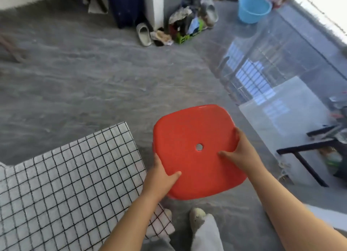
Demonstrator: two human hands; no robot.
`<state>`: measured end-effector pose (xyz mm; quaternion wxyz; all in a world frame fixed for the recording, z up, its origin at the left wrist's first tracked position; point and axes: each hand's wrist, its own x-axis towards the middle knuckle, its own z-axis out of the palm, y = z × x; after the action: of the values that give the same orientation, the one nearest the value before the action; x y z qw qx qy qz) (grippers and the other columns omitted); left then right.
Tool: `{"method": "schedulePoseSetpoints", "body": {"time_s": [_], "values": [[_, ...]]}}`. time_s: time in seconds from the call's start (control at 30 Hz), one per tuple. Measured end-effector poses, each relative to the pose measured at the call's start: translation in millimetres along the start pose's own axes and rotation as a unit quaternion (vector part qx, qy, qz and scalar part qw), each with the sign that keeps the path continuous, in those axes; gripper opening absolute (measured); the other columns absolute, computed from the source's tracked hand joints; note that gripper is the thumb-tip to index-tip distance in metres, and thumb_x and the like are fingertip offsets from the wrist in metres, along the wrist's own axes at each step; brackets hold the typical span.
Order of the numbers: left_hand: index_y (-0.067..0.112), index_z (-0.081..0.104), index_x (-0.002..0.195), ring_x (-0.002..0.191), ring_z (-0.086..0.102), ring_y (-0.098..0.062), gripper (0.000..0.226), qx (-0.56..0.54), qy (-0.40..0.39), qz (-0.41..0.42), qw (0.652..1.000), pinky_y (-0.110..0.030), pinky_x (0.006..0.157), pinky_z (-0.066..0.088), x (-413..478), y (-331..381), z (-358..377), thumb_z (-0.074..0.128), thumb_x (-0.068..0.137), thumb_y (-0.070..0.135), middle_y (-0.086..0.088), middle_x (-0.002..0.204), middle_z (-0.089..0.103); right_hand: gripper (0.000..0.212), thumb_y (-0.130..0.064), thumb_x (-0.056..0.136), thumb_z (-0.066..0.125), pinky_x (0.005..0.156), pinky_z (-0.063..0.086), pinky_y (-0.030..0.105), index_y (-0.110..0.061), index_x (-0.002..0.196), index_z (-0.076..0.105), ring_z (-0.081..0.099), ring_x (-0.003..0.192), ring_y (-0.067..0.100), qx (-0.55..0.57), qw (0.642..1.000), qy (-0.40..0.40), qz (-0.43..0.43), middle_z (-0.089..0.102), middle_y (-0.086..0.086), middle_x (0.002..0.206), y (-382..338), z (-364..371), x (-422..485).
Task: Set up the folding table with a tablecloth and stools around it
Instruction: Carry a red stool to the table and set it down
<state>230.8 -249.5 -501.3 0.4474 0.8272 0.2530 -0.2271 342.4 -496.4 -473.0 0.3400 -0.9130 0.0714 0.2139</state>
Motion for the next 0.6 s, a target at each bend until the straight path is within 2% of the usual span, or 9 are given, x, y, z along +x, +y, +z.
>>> {"method": "schedulePoseSetpoints", "body": {"time_s": [0.13,0.23,0.6], "values": [[0.033,0.009,0.148,0.115,0.056,-0.017,0.103,-0.044,0.014,-0.045,0.998,-0.040,0.095,0.048,42.3,-42.1,35.0,0.067,0.068,0.060,0.005,0.136,0.052,0.105,-0.020,0.066,0.086,0.102,0.034,0.030,-0.015,0.150,0.022,0.044,0.132,0.022,-0.033,0.998,-0.044,-0.026,0.041,0.006,0.148,31.2,52.0,62.0],[0.031,0.005,0.149,0.118,0.053,-0.018,0.104,-0.041,0.030,-0.064,0.997,-0.039,0.097,0.047,64.8,-65.2,50.7,0.069,0.070,0.057,0.004,0.140,0.049,0.104,-0.021,0.067,0.085,0.102,0.035,0.031,-0.015,0.150,0.021,0.043,0.132,0.023,-0.044,0.997,-0.057,-0.035,0.041,0.006,0.148,48.1,82.7,85.9],[0.020,-0.010,0.151,0.132,0.041,-0.023,0.110,-0.020,0.045,-0.099,0.994,-0.040,0.106,0.039,99.7,-93.9,83.8,0.067,0.079,0.049,-0.004,0.153,0.030,0.104,-0.021,0.067,0.085,0.104,0.035,0.035,-0.011,0.149,0.022,0.041,0.134,0.025,-0.058,0.997,-0.054,-0.020,0.039,0.010,0.148,85.7,127.1,109.6]]}}
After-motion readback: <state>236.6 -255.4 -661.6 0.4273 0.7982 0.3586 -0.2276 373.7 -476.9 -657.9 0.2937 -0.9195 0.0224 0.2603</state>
